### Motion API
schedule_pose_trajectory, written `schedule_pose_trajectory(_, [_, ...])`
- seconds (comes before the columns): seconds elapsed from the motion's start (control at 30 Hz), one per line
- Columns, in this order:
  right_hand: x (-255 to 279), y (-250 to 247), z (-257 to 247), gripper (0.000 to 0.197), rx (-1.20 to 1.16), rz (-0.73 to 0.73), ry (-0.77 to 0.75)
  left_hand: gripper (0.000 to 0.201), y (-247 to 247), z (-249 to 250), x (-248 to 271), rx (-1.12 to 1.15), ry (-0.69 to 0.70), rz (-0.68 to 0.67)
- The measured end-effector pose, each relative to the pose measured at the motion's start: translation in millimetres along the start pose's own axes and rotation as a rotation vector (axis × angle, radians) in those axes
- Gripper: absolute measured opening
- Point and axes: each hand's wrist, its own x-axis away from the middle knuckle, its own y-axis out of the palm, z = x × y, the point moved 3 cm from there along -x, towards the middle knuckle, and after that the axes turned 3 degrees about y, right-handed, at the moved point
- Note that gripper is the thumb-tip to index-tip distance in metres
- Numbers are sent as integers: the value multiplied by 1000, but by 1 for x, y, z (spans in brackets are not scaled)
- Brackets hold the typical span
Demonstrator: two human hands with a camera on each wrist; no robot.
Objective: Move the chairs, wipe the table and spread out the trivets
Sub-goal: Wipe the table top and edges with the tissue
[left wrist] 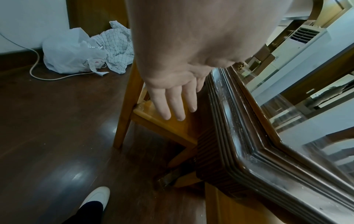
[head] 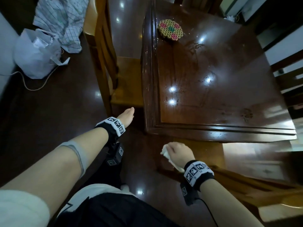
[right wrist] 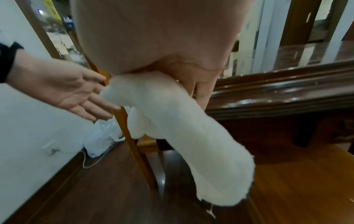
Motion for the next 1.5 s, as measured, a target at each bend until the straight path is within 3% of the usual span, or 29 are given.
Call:
schedule_pose_trajectory(0.17, [-46,-66,-17,29,-173,383,-63,58,-18,12,-13,21,-2,18])
schedule_pose_trajectory(0.33, [-129,-135,-55,34,-128,546,-105,58,-49,36,-45,110,-37,29])
schedule_pose_trajectory(0.67, [-319,-196,-105,47,8,547,-215,59,-110,77,-112,134,-58,34])
schedule_pose_trajectory(0.73, [-354,-200,-111,52,102,501,-200,58,-119,82,-122,131,-60,30])
schedule_pose_trajectory(0.9, [-420,-205,-119,44,206,355,-123,55,-136,85,-144,142,-55,30])
schedule_pose_trajectory(1.0, [-454,-207,-127,54,303,350,-106,55,-145,78,-155,161,-78,39])
schedule_pose_trajectory(1.17, [-463,-198,-142,56,448,270,-27,54,-151,66,-163,155,-111,42])
schedule_pose_trajectory(1.3, [-446,-196,-142,60,619,267,-68,53,-149,62,-162,150,-131,47])
schedule_pose_trajectory(1.5, [-402,-175,-131,64,610,248,-192,52,-133,71,-157,163,-99,34])
